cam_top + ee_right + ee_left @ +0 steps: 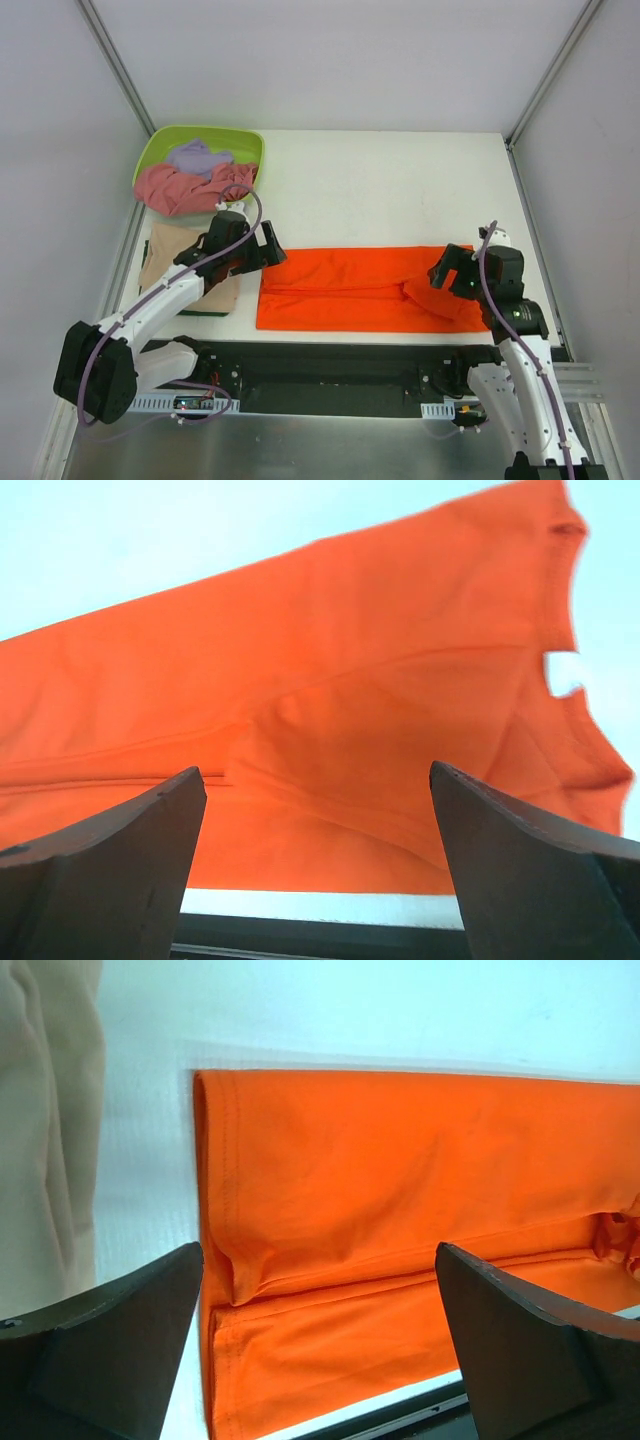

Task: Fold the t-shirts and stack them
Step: Fold the other side of the tshirt into a rectangle, then rotate the tshirt 90 degrees

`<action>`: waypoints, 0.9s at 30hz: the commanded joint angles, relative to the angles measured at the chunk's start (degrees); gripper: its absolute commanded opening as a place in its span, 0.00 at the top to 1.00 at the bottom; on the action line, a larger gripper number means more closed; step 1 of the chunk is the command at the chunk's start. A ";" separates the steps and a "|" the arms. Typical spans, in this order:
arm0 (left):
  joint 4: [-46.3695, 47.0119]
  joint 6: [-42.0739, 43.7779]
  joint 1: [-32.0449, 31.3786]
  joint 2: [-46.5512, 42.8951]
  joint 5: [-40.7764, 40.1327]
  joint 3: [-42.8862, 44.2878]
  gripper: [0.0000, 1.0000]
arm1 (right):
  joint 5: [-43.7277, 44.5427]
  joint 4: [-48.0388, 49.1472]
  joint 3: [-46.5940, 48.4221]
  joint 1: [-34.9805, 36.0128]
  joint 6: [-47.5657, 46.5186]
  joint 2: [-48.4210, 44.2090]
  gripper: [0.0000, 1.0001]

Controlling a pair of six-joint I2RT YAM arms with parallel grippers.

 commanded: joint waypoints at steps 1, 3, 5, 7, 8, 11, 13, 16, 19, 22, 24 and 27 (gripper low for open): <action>1.18 -0.11 -1.32 0.97 3.12 4.04 0.01 | -12.08 6.80 -0.08 -0.23 2.18 1.47 0.04; 2.14 0.06 -2.20 3.34 4.61 5.36 0.01 | -16.30 8.47 -0.17 -0.23 4.28 5.33 0.04; 3.11 0.24 -3.25 6.24 5.67 6.68 0.01 | -20.26 11.54 -1.04 -0.23 7.17 9.37 0.04; 3.82 0.50 -4.05 9.75 6.81 8.00 0.01 | -25.88 16.98 -2.88 -0.23 9.20 13.76 0.04; 4.25 0.42 -4.40 11.60 7.43 8.44 0.01 | -28.17 19.71 -3.67 -0.14 10.43 16.13 0.04; 5.49 -0.02 -4.93 16.17 7.79 9.06 0.01 | -32.05 27.97 -6.22 0.39 13.25 21.24 0.04; 5.92 -0.46 -5.02 18.73 8.05 8.97 0.01 | -32.67 30.62 -7.37 0.91 14.66 24.40 0.04; 6.63 -0.90 -5.02 20.75 6.91 8.27 0.01 | -33.29 31.51 -8.25 1.00 14.84 27.92 0.04; 6.81 -1.25 -4.93 22.07 4.98 7.39 0.01 | -31.19 30.73 -9.13 1.00 14.23 31.26 0.04; 6.81 -1.17 -4.93 23.13 4.97 7.30 0.01 | -26.19 26.60 -8.08 1.00 12.12 35.48 0.04; 6.81 -1.17 -4.93 23.48 4.71 7.22 0.01 | -23.81 24.31 -6.76 0.92 10.80 38.47 0.04; 6.89 -1.17 -4.93 23.66 4.62 7.13 0.01 | -23.79 23.86 -4.92 0.83 10.01 42.78 0.04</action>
